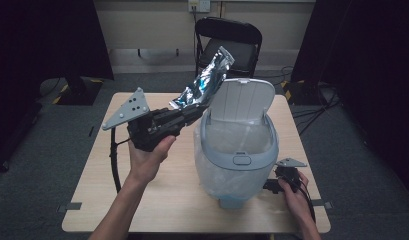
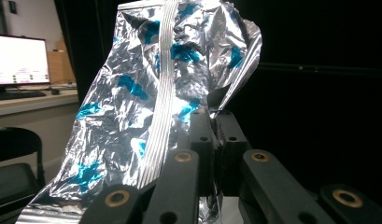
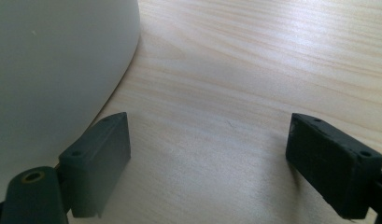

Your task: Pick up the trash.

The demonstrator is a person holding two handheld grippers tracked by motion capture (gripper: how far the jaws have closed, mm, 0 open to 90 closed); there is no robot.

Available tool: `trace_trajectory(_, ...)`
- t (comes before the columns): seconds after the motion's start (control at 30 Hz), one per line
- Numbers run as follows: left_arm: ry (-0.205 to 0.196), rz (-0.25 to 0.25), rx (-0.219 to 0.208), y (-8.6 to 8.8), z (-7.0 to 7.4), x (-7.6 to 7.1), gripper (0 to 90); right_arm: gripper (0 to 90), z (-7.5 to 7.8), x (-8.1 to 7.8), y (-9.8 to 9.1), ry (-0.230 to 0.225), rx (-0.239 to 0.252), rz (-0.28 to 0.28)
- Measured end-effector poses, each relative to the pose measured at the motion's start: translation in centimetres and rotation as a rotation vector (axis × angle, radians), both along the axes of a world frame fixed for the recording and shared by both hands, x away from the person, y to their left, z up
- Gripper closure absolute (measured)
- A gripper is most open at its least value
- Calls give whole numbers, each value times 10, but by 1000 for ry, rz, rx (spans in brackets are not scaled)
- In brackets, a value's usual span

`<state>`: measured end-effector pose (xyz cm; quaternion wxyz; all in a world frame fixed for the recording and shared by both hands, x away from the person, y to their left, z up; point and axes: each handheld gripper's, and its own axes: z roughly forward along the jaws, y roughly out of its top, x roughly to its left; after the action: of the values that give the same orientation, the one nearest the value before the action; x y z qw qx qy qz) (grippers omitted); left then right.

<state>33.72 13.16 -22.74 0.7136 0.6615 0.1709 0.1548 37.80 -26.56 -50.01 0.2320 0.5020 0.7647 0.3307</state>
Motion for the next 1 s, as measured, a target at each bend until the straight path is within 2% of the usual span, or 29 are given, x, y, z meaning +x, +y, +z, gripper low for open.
trace_trajectory(0.47,39,-127,27,-41,-5,5,877,129,0,0,0,2,2,1)
trace_trajectory(0.73,80,-166,27,-54,-12,13,876,129,0,0,0,2,1,2)
trace_trajectory(0.8,93,-173,37,-58,-15,17,875,129,0,0,0,1,1,2)
trace_trajectory(0.87,122,-183,43,-63,-21,24,873,129,0,0,0,2,2,2)
trace_trajectory(0.9,122,-183,43,-63,-21,24,871,129,0,0,0,2,2,2)
trace_trajectory(0.97,169,-190,60,-66,-30,29,869,129,0,0,0,2,2,2)
trace_trajectory(1.0,175,-185,65,-67,-33,31,867,129,0,0,0,2,2,2)
